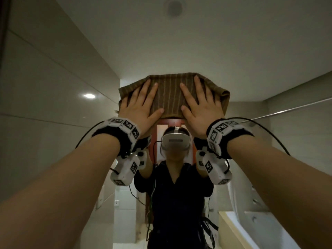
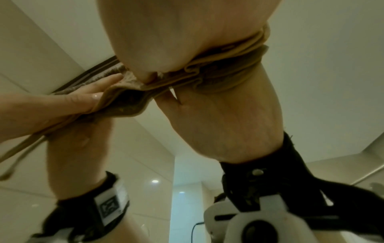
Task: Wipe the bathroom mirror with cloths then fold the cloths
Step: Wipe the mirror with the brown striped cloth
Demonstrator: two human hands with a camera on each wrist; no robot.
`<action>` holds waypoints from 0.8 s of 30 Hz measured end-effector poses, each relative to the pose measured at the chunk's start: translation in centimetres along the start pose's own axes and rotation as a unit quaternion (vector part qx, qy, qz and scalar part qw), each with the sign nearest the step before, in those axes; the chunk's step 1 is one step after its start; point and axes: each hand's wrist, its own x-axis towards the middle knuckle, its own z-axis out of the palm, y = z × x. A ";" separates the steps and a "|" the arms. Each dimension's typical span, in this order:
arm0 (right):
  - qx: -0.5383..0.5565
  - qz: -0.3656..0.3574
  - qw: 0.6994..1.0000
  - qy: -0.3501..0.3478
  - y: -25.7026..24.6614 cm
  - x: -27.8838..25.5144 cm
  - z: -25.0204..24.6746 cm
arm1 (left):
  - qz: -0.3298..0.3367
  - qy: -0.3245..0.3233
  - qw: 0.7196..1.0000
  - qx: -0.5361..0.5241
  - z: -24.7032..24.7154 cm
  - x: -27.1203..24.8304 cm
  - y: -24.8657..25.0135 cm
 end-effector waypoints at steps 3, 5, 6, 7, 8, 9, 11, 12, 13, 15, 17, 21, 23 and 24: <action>0.017 -0.007 1.000 -0.004 -3.4 -2.5 1.3 | -0.004 -0.011 1.000 -0.001 0.4 -3.7 -2.4; 0.042 -0.001 0.999 -0.012 -6.0 -4.7 2.5 | -0.003 -0.019 1.000 0.001 0.8 -6.8 -3.8; 0.054 0.001 0.998 -0.019 -7.2 -5.9 3.1 | 0.002 -0.019 1.000 -0.002 1.1 -8.4 -4.3; 0.062 0.002 0.998 -0.024 -8.4 -7.2 3.5 | 0.006 -0.022 1.000 -0.009 1.3 -10.2 -4.8; 0.067 0.000 0.997 -0.025 -9.2 -8.4 4.0 | 0.006 -0.027 0.999 -0.018 1.6 -11.8 -5.1; 0.071 0.000 0.997 -0.028 -10.0 -9.5 4.4 | 0.002 -0.036 0.999 -0.025 1.9 -13.4 -5.4; 0.084 0.007 0.996 -0.041 -11.4 -11.6 5.1 | -0.009 -0.059 0.998 -0.036 2.3 -15.9 -5.8; 0.089 0.013 0.995 -0.043 -12.2 -12.6 5.4 | -0.012 -0.072 0.997 -0.040 2.4 -16.9 -6.0; 0.093 0.018 0.994 -0.047 -12.7 -13.5 5.7 | -0.013 -0.082 0.996 -0.045 2.6 -17.7 -6.1; 0.105 0.036 0.992 -0.058 -13.9 -15.0 6.0 | -0.007 -0.103 0.993 -0.053 2.7 -18.7 -6.6; 0.116 0.052 0.989 -0.070 -14.5 -15.5 6.0 | 0.004 -0.112 0.992 -0.057 2.5 -18.9 -7.0; 0.110 0.035 0.989 -0.093 -14.3 -14.0 5.1 | 0.003 -0.109 0.993 -0.055 1.9 -17.7 -7.8; 0.091 0.018 0.992 -0.080 -13.8 -11.6 4.4 | -0.003 -0.094 0.994 -0.047 1.4 -16.0 -8.3; 0.083 0.013 0.994 -0.075 -13.6 -10.1 3.9 | -0.007 -0.087 0.995 -0.046 1.0 -14.8 -8.6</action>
